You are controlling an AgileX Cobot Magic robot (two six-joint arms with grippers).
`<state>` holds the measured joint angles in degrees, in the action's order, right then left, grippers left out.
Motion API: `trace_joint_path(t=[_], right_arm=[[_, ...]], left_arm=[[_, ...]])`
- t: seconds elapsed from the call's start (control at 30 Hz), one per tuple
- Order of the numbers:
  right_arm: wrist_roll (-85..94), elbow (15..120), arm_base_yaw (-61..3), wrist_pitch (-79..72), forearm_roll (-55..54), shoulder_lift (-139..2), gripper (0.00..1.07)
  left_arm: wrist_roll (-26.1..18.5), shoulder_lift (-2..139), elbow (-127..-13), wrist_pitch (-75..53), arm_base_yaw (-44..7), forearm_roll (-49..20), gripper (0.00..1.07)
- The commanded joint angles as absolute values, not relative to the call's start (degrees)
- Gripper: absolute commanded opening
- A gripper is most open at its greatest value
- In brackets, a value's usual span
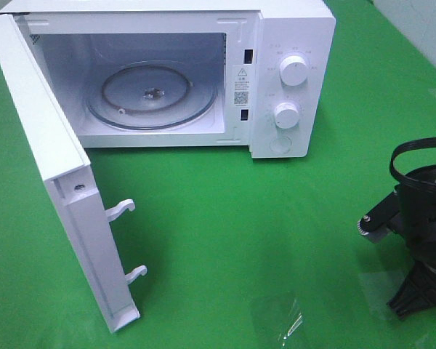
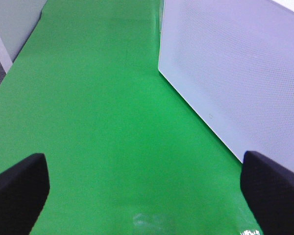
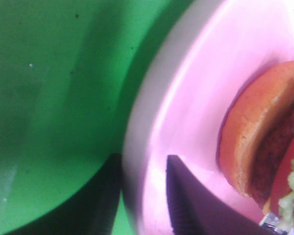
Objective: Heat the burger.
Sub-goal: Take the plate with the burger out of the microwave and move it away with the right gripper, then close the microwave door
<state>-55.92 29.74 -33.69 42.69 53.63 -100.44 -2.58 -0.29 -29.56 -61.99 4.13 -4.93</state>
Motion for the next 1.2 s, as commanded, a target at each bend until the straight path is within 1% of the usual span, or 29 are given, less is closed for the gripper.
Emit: trace_joint_path(t=[0.03, 0.07, 0.1, 0.2, 0.23, 0.27, 0.33, 0.37, 0.4, 0.43, 0.47, 0.5, 0.53, 0.57, 0.6, 0.63, 0.7, 0.8, 0.83, 0.87, 0.9, 0.93, 1.0, 1.1, 1.2], right_arm=[[-56.4, 30.4, -33.5, 44.0, 51.6, -97.9, 0.48], [-56.4, 30.4, -33.5, 44.0, 51.6, -97.9, 0.48], [-55.9, 30.8, -33.5, 44.0, 49.7, -95.3, 0.51], [-54.7, 31.3, -33.5, 43.7, 47.3, -91.4, 0.53], [-52.9, 31.5, -33.5, 43.5, 45.1, -87.2, 0.54], [-52.9, 31.5, -33.5, 43.5, 45.1, -87.2, 0.54], [-45.8, 31.8, -33.5, 41.3, 40.6, -77.3, 0.57], [-45.8, 31.8, -33.5, 41.3, 40.6, -77.3, 0.57], [-43.9, 31.8, -33.5, 40.6, 39.0, -74.7, 0.62], [-43.9, 31.8, -33.5, 40.6, 39.0, -74.7, 0.62], [-41.7, 31.8, -33.5, 39.4, 35.8, -70.0, 0.67], [-41.7, 31.8, -33.5, 39.4, 35.8, -70.0, 0.67], [-39.8, 31.8, -33.5, 39.2, 32.7, -64.9, 0.73], [-39.8, 31.8, -33.5, 39.2, 32.7, -64.9, 0.73], [-36.5, 31.8, -33.5, 39.6, 29.1, -59.9, 0.78], [-36.5, 31.8, -33.5, 39.6, 29.1, -59.9, 0.78], [-27.6, 31.8, -33.5, 42.1, 21.8, -51.7, 0.79], [-25.5, 31.8, -33.5, 43.0, 20.3, -49.5, 0.79], [-20.8, 31.8, -33.5, 45.8, 17.3, -45.4, 0.78], [-20.8, 31.8, -33.5, 45.8, 17.3, -45.4, 0.78], [-17.5, 31.8, -33.5, 48.9, 15.2, -41.8, 0.78], [-17.5, 31.8, -33.5, 48.9, 15.2, -41.8, 0.78], [-13.6, 31.8, -33.5, 55.0, 12.5, -35.1, 0.77], [-13.3, 31.8, -33.5, 56.0, 12.4, -33.6, 0.77], [-13.3, 31.7, -33.5, 57.6, 12.5, -29.0, 0.76]], left_arm=[[-2.5, -0.5, -29.6, -61.4, 4.2, -5.1, 0.98], [-2.5, -0.5, -29.6, -61.4, 4.2, -5.1, 0.98], [-2.5, -0.5, -29.6, -61.4, 4.2, -5.1, 0.98], [-2.5, -0.5, -29.6, -61.4, 4.2, -5.1, 0.98], [-2.5, -0.5, -29.6, -61.4, 4.2, -5.1, 0.98], [-2.5, -0.5, -29.6, -61.4, 4.2, -5.1, 0.98], [-2.5, -0.5, -29.6, -61.4, 4.2, -5.1, 0.98], [-2.5, -0.5, -29.6, -61.4, 4.2, -5.1, 0.98], [-2.5, -0.5, -29.6, -61.4, 4.2, -5.1, 0.98], [-2.5, -0.5, -29.6, -61.4, 4.2, -5.1, 0.98], [-2.5, -0.5, -29.6, -61.4, 4.2, -5.1, 0.98], [-2.5, -0.5, -29.6, -61.4, 4.2, -5.1, 0.98], [-2.5, -0.5, -29.6, -61.4, 4.2, -5.1, 0.98], [-2.5, -0.5, -29.6, -61.4, 4.2, -5.1, 0.98], [-2.5, -0.5, -29.6, -61.4, 4.2, -5.1, 0.98], [-2.5, -0.5, -29.6, -61.4, 4.2, -5.1, 0.98], [-2.5, -0.5, -29.6, -61.4, 4.2, -5.1, 0.98], [-2.5, -0.5, -29.6, -61.4, 4.2, -5.1, 0.98], [-2.5, -0.5, -29.6, -61.4, 4.2, -5.1, 0.98], [-2.5, -0.5, -29.6, -61.4, 4.2, -5.1, 0.98], [-2.5, -0.5, -29.6, -61.4, 4.2, -5.1, 0.98], [-2.5, -0.5, -29.6, -61.4, 4.2, -5.1, 0.98], [-2.5, -0.5, -29.6, -61.4, 4.2, -5.1, 0.98], [-2.5, -0.5, -29.6, -61.4, 4.2, -5.1, 0.98], [-2.5, -0.5, -29.6, -61.4, 4.2, -5.1, 0.98]])
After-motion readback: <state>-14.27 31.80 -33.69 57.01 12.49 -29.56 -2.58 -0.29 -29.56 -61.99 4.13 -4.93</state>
